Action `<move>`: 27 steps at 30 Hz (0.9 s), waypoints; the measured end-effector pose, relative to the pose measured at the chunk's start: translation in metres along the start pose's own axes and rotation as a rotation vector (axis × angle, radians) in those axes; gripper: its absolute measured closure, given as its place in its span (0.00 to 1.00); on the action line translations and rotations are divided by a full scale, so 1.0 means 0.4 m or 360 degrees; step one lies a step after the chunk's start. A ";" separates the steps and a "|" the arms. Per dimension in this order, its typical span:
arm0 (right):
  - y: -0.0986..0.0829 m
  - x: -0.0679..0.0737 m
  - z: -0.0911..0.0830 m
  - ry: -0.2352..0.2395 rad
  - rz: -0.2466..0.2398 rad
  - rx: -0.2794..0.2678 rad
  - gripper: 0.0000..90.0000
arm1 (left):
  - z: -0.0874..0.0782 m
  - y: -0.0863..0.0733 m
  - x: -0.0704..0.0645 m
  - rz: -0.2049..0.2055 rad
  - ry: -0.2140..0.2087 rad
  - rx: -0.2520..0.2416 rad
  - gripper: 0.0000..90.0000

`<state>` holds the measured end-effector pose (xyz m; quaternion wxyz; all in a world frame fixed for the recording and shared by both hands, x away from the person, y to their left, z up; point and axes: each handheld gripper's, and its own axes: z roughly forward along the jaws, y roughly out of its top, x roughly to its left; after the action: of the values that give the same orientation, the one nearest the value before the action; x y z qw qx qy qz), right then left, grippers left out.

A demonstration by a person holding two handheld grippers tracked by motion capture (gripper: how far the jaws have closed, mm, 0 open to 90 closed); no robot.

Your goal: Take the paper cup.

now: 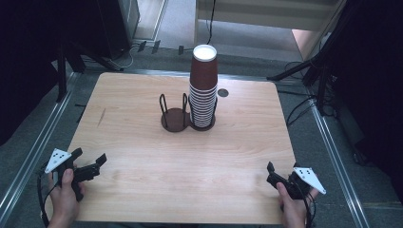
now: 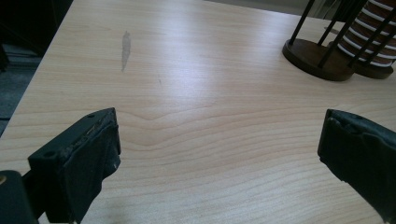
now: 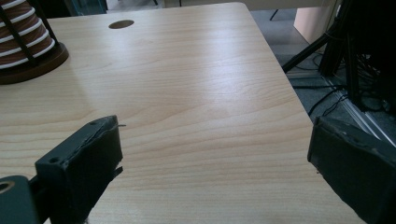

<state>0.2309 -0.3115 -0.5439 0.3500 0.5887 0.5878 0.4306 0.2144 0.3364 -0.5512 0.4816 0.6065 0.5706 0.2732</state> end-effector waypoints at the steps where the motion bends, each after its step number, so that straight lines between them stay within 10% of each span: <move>1: 0.001 0.000 -0.001 -0.0001 -0.0006 -0.0001 0.03 | 0.000 0.000 0.000 0.0000 0.0000 -0.0003 0.00; 21: 0.075 0.069 0.000 0.0083 -0.0116 -0.0046 0.05 | 0.009 0.003 0.005 -0.0053 0.0054 -0.0013 0.00; 27: 0.125 0.133 0.013 0.0231 -0.0131 -0.0104 0.09 | 0.009 0.003 0.005 -0.0051 0.0056 -0.0022 0.00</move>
<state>0.2521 -0.2615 -0.4949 0.3430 0.5196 0.6211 0.4761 0.2187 0.3376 -0.5519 0.4799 0.5890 0.5869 0.2799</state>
